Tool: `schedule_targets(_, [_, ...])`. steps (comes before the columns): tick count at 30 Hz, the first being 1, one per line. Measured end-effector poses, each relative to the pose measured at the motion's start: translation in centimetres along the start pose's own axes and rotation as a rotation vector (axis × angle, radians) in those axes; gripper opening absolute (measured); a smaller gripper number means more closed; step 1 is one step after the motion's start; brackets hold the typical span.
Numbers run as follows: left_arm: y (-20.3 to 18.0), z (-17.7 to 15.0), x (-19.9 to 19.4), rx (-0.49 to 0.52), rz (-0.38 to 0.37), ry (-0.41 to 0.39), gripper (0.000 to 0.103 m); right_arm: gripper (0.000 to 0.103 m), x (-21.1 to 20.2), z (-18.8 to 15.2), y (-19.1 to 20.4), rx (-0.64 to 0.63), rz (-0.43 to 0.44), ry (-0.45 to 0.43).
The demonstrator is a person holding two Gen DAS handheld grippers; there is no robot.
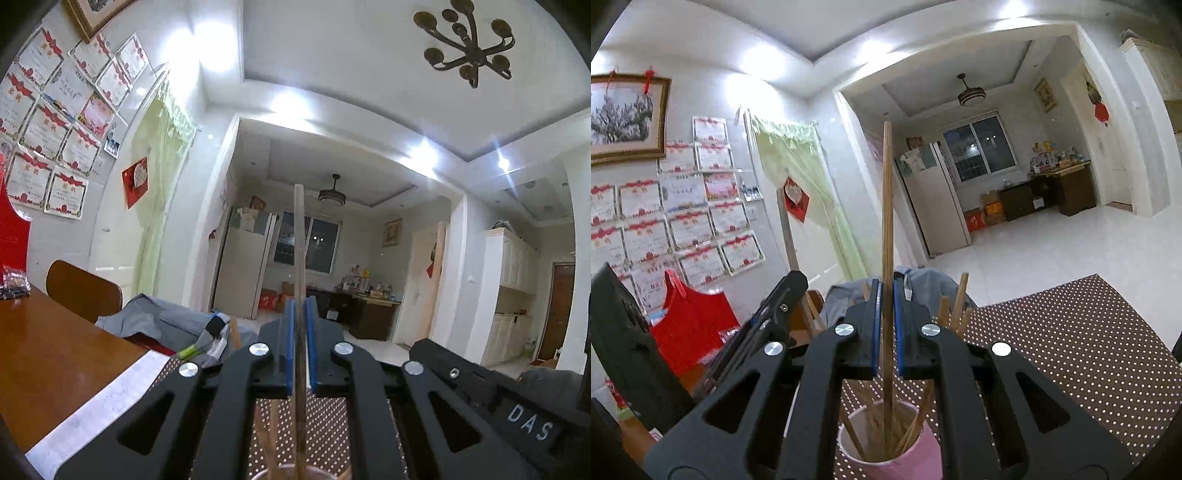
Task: Organize utensils
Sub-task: 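Lift both sticks and lower them into the pink cup, then open both tools to release the sticks into the pink cup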
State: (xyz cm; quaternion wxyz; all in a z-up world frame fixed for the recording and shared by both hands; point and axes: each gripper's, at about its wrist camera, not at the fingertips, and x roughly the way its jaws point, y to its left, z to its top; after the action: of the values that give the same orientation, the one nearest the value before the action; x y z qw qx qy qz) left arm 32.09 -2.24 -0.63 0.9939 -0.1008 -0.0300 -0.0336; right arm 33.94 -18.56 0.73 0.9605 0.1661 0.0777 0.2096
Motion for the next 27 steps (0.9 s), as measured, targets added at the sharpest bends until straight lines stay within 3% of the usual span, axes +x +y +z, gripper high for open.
schedule_targets(8, [1.4,-1.2,-0.1,-0.028,-0.013,0.16,0.007,0.007,-0.2,-1.0,0.1,-0.006,0.002,0.034])
schedule_targets(9, [1.6,-1.2,-0.2,-0.024,-0.01,0.189,0.009,0.007,-0.3,-1.2,0.1,-0.007,0.0,0.038])
schedule_targets(10, [1.7,-1.1,-0.3,-0.017,-0.012,0.217,0.021,0.007,-0.4,-1.3,0.2,-0.009,-0.003,0.043])
schedule_targets(11, [1.7,-1.1,-0.3,-0.012,-0.013,0.24,0.027,0.007,-0.4,-1.4,0.2,-0.009,-0.005,0.048])
schedule_targets(14, [1.7,-0.6,-0.6,0.019,-0.002,0.32,0.027,0.007,-0.7,-1.8,0.4,-0.022,-0.016,0.061])
schedule_targets(19, [1.3,0.1,-2.5,0.095,0.038,0.308,0.036,0.007,-1.0,-2.0,0.4,-0.011,-0.02,0.081])
schedule_targets(27, [2.2,0.0,-3.0,0.127,0.102,0.335,0.037,0.007,-0.8,-2.6,0.9,-0.027,-0.014,0.115])
